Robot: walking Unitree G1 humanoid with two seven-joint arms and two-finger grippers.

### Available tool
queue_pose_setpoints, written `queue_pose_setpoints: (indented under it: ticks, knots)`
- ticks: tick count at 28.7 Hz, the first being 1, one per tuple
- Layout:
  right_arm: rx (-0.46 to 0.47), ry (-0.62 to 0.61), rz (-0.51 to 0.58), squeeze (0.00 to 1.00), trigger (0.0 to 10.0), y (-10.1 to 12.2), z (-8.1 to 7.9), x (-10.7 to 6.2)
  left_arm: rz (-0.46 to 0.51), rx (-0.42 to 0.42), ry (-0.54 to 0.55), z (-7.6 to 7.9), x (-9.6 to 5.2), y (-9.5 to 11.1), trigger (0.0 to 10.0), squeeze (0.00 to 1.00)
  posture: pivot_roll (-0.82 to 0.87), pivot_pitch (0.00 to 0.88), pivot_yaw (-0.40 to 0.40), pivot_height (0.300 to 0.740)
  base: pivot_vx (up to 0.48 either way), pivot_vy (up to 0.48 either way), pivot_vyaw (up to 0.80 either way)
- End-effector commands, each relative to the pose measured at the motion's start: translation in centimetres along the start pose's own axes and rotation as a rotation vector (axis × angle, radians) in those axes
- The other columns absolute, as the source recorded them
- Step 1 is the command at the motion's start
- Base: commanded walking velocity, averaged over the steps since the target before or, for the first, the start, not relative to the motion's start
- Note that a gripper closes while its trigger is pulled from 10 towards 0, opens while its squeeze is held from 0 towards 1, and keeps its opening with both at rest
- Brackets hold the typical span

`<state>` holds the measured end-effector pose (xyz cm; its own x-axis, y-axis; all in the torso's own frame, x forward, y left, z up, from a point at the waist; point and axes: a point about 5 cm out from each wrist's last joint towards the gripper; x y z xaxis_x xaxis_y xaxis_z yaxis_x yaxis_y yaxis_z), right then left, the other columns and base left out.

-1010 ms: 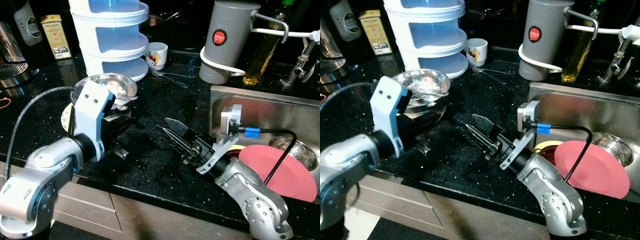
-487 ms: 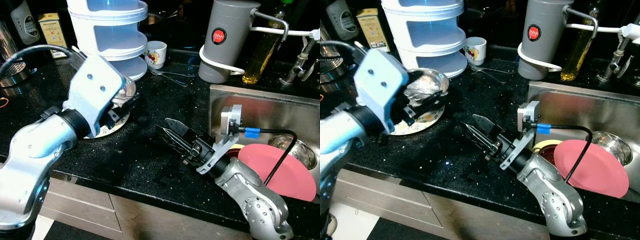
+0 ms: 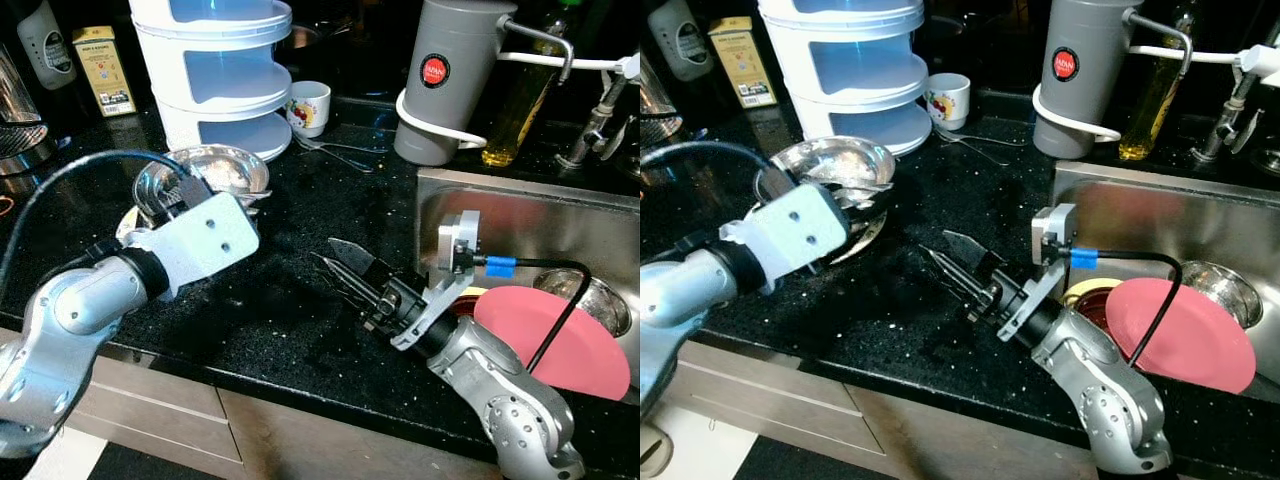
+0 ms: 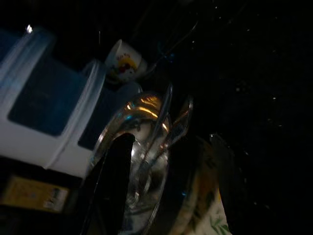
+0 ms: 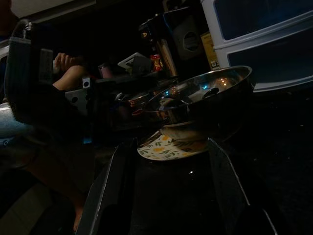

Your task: Kitchen organization

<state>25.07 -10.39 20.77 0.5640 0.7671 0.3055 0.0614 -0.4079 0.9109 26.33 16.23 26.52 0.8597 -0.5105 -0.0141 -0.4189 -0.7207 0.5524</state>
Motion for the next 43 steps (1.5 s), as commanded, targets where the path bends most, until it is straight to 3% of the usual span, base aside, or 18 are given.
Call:
queue_pose_setpoints:
  ticks: [1,9,18,19,20,38,43]
  knots:
    - [-0.009,-0.003,-0.006,0.00,10.0,0.0,-0.2,-0.2,0.012,0.057,0.001,-0.1,0.4,-0.2,10.0,0.00,-0.01,0.046,-0.018,0.740,0.000,0.000,0.00]
    - [-0.013,0.024,-0.022,0.00,10.0,0.0,-0.7,-0.3,0.063,0.112,-0.011,0.0,1.7,-0.6,10.0,0.00,-0.03,0.045,-0.019,0.740,0.000,0.000,0.00]
    - [-0.012,0.042,-0.026,0.00,10.0,0.1,-1.0,-0.5,0.087,0.132,-0.031,0.2,2.2,-1.2,10.0,0.00,-0.03,0.057,-0.019,0.740,0.000,0.000,0.00]
    - [-0.012,0.041,-0.025,0.00,10.0,0.1,-1.0,-0.5,0.091,0.131,-0.032,0.2,2.3,-1.3,6.7,0.00,-0.03,0.058,-0.020,0.740,0.000,0.000,0.00]
    - [-0.013,0.041,-0.025,0.00,10.0,0.1,-1.0,-0.5,0.097,0.129,-0.033,0.2,2.3,-1.3,0.0,0.00,-0.03,0.058,-0.020,0.740,0.000,0.000,0.00]
    - [-0.022,0.023,-0.023,0.00,10.0,0.3,-0.8,-0.5,0.141,0.121,-0.007,-0.6,2.6,-1.2,0.0,0.00,-0.03,0.057,-0.021,0.740,0.000,0.000,0.00]
    - [-0.024,0.020,-0.023,0.00,10.0,0.3,-0.7,-0.5,0.178,0.048,0.042,-1.7,2.6,-0.5,0.0,0.00,-0.03,0.057,-0.021,0.740,0.000,0.000,0.00]
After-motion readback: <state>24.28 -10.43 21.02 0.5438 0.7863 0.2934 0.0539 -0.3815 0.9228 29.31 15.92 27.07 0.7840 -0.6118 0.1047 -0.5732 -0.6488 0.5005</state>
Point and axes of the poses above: a point about 5 cm out from each wrist's last joint towards the gripper, its own x axis pointing out of the wrist towards the gripper, its own y axis along the axis of the wrist's last joint, z = x × y
